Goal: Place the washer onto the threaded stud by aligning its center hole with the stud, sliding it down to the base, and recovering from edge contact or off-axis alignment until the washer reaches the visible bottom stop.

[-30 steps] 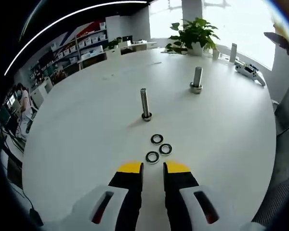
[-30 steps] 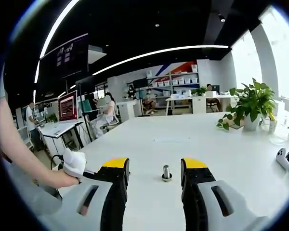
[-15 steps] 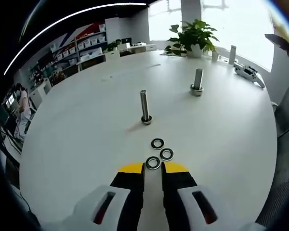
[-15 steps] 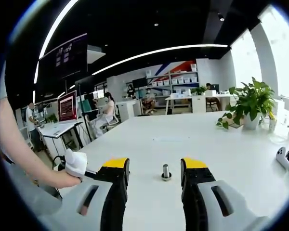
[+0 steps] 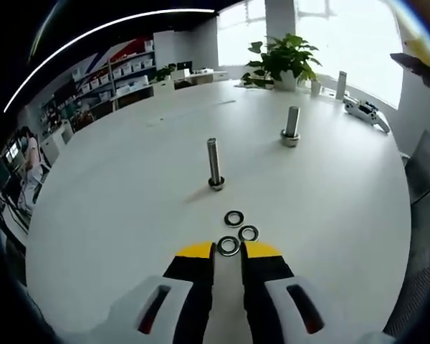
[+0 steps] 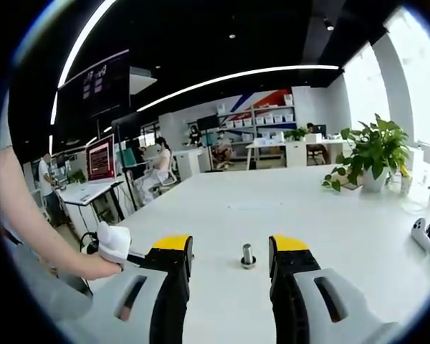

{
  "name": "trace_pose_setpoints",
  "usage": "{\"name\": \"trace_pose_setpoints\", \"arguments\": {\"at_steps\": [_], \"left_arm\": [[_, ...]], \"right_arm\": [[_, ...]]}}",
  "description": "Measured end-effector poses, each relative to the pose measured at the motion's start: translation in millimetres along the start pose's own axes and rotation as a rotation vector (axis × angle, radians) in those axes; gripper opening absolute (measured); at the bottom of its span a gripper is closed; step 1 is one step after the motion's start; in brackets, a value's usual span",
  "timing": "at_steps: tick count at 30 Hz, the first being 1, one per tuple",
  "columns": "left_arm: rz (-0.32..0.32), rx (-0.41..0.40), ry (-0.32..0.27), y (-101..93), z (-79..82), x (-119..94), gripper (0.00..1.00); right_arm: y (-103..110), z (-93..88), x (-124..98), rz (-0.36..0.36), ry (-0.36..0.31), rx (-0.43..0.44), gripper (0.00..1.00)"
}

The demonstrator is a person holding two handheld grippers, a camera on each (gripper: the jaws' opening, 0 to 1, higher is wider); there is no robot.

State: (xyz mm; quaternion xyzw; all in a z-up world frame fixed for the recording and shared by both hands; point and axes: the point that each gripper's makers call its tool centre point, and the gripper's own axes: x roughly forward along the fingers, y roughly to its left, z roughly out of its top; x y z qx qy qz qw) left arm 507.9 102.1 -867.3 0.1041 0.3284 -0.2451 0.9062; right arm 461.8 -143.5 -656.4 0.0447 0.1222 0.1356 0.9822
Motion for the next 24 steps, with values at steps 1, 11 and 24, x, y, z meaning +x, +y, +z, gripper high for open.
{"name": "trace_pose_setpoints", "arguments": {"at_steps": [1, 11, 24], "left_arm": [[-0.004, 0.0, -0.002, -0.6, 0.3, 0.2, 0.12], [-0.003, 0.01, -0.012, -0.4, -0.4, 0.3, 0.1], [-0.015, 0.031, -0.01, -1.0, 2.7, -7.8, 0.0]], "right_arm": [[-0.1, 0.0, -0.2, 0.0, 0.0, 0.0, 0.44], [-0.8, -0.8, -0.5, -0.004, 0.004, 0.002, 0.44], [0.5, -1.3, 0.3, -0.002, 0.007, -0.001, 0.44]]}}
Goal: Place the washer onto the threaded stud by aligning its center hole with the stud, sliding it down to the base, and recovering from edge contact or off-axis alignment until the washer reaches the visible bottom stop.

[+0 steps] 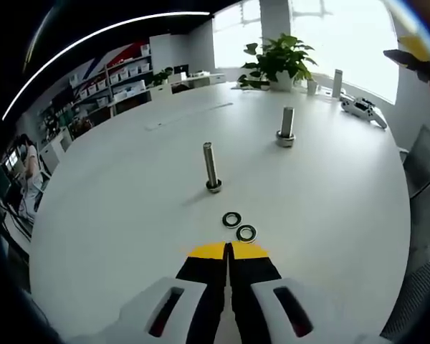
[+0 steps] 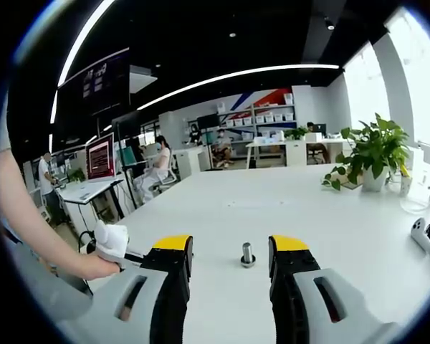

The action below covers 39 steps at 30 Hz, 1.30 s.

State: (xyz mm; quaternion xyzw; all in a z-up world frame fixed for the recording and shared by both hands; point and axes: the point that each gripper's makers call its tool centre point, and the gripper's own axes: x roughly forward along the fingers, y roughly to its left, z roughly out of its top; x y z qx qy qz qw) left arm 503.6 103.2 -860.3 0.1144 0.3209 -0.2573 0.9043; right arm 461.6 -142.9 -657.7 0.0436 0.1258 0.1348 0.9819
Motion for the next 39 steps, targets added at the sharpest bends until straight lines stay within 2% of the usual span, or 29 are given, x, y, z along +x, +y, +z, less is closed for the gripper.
{"name": "trace_pose_setpoints", "arguments": {"at_steps": [1, 3, 5, 9, 15, 28, 39], "left_arm": [[-0.001, 0.003, 0.013, -0.2, -2.5, -0.2, 0.0], [0.02, 0.027, -0.006, 2.9, 1.0, -4.6, 0.0], [0.018, 0.002, -0.007, 2.5, 1.5, -7.4, 0.0], [0.022, 0.0, -0.003, 5.9, -1.5, -10.0, 0.01], [0.056, -0.011, -0.013, 12.1, 0.0, -13.2, 0.07], [0.078, -0.034, 0.008, 16.3, -11.4, -5.4, 0.11], [0.078, -0.071, -0.061, 17.4, -10.4, -1.7, 0.1]], "right_arm": [[0.2, -0.2, 0.0, 0.0, 0.001, 0.0, 0.44], [0.2, -0.2, 0.1, 0.0, 0.001, -0.001, 0.44], [0.8, -0.1, 0.1, 0.001, 0.001, -0.003, 0.44], [1.1, -0.6, 0.1, 0.003, 0.002, -0.002, 0.44], [0.6, -0.3, -0.5, 0.0, 0.001, -0.004, 0.44], [1.2, -0.6, -0.4, 0.0, 0.002, -0.004, 0.44], [-0.5, -1.5, -0.3, -0.002, 0.006, -0.008, 0.44]]}}
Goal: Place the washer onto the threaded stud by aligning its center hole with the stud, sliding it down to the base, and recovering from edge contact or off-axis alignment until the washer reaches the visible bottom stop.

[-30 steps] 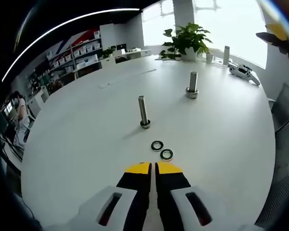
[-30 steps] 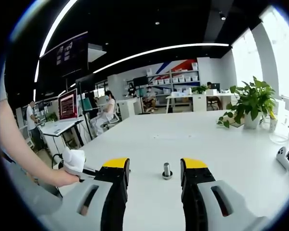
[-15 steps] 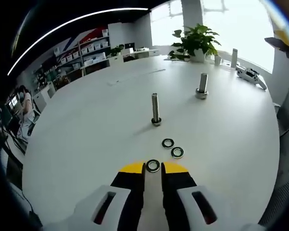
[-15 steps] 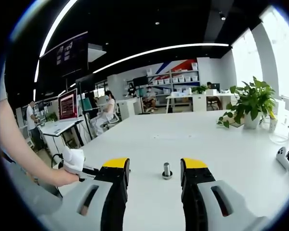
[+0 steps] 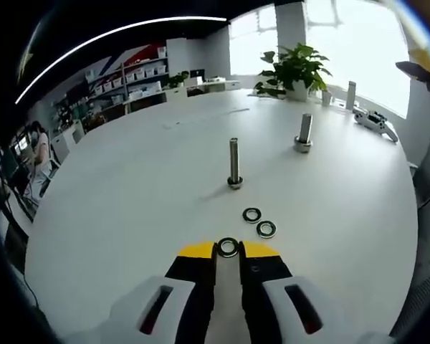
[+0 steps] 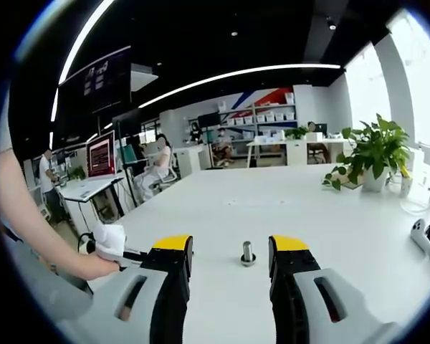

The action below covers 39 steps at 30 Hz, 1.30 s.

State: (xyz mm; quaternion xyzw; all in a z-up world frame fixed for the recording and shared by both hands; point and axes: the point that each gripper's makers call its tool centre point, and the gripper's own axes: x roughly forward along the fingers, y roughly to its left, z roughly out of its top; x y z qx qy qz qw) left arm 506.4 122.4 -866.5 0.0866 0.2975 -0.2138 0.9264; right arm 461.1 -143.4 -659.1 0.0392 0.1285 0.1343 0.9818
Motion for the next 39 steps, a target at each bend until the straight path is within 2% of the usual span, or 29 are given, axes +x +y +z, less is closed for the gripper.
{"name": "trace_pose_setpoints", "arguments": {"at_steps": [10, 24, 35, 39], "left_arm": [[-0.016, -0.003, -0.03, 0.3, 0.4, 2.8, 0.1], [-0.016, 0.005, -0.044, 0.6, 0.9, 5.4, 0.08], [-0.003, -0.026, -0.011, 1.8, -0.2, 7.1, 0.08], [0.005, -0.028, -0.023, 2.9, 4.9, 5.2, 0.08]], "right_arm": [[0.2, -2.5, 1.4, 0.002, 0.009, 0.0, 0.44], [1.4, -3.1, 1.9, 0.002, 0.013, -0.001, 0.44], [2.0, -3.0, 2.1, 0.005, 0.012, -0.003, 0.44], [1.8, -2.8, 2.1, 0.005, 0.011, -0.001, 0.44]]}}
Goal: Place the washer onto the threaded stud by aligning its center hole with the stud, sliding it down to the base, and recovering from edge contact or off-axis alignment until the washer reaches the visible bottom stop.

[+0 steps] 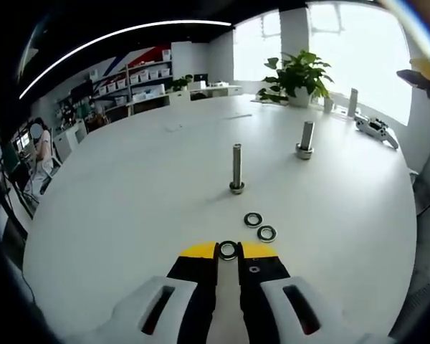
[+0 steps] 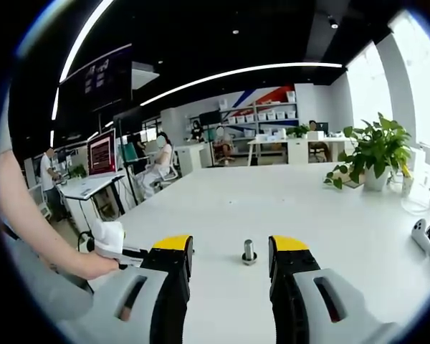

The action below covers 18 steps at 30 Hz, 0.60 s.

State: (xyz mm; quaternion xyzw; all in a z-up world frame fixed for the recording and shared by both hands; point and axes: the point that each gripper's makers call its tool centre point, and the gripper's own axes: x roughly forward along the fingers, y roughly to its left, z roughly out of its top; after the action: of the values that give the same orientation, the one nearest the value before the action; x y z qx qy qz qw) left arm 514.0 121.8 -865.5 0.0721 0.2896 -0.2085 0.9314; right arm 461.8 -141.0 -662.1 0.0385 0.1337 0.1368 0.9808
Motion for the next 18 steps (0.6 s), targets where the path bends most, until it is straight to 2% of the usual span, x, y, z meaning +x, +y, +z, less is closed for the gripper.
{"name": "trace_pose_setpoints", "arguments": {"at_steps": [10, 18], "left_arm": [[0.001, 0.015, -0.001, 1.2, 9.4, -4.1, 0.08], [-0.013, 0.037, -0.043, 1.6, 36.7, -6.6, 0.08]], "right_arm": [[1.3, 0.2, 0.6, 0.007, -0.002, 0.004, 0.44], [4.3, 0.6, 0.6, 0.012, 0.0, 0.001, 0.44]]}}
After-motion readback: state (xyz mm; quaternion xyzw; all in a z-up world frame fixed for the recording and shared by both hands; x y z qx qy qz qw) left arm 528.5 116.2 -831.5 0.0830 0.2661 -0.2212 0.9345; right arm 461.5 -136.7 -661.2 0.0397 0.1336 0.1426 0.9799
